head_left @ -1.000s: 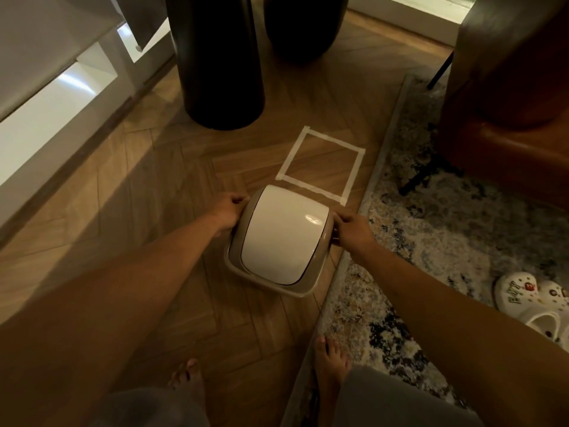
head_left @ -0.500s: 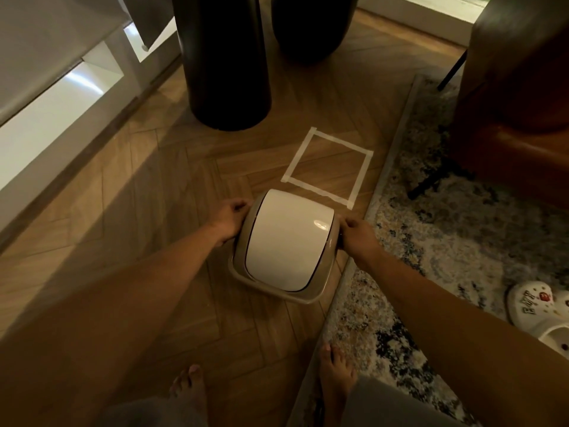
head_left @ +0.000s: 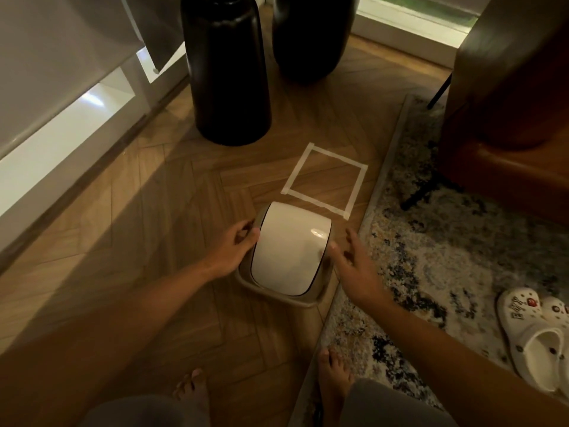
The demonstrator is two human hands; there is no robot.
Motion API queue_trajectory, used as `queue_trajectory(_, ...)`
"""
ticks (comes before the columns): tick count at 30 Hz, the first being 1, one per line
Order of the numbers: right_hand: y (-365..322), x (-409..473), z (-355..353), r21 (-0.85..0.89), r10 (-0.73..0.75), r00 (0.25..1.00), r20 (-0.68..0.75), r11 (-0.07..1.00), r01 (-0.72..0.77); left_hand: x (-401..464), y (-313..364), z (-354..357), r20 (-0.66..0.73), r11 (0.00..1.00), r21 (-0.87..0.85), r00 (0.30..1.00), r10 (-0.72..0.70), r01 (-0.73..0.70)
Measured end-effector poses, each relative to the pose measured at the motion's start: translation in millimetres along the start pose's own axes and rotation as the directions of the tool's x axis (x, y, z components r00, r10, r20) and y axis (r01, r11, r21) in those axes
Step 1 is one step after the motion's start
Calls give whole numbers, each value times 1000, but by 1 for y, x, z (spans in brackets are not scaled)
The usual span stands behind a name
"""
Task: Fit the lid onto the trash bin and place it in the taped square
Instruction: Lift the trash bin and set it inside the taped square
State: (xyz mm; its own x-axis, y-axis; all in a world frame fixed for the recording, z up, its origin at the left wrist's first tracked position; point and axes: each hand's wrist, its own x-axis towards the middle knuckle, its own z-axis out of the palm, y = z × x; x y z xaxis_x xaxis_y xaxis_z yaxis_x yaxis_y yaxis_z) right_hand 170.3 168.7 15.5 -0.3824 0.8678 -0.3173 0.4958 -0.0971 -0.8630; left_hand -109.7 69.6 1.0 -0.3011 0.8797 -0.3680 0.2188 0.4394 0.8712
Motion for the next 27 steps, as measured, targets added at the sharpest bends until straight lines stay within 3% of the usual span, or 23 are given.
queue_trajectory(3, 1, -16, 18, 100, -41, 994, 99, 994, 31, -12, -5, 6, 26, 997, 45, 998, 62, -63)
queue_trajectory(8, 2, -25, 44, 187, -105, 994, -16, 977, 106, -14, -2, 2, 32, 997, 75, 999, 31, -33)
queue_trajectory(12, 5, -24, 40, 195, -74, 997, 15, 978, 69, -17, 2, 0, 36, 995, 88, 998, 47, -50)
queue_trajectory(16, 10, -31, 37, 107, -99, 995, -17, 989, 100, -29, 5, 6, 38, 998, 31, 998, 46, -48)
queue_trajectory(24, 30, -53, 63, -240, -232, 972, -45, 947, 215, -45, -17, 5, 187, 969, 201, 977, 107, -144)
queue_trajectory(27, 33, -50, 70, -279, -263, 964, -32, 929, 244, -43, -22, 11, 193, 948, 244, 968, 160, -206)
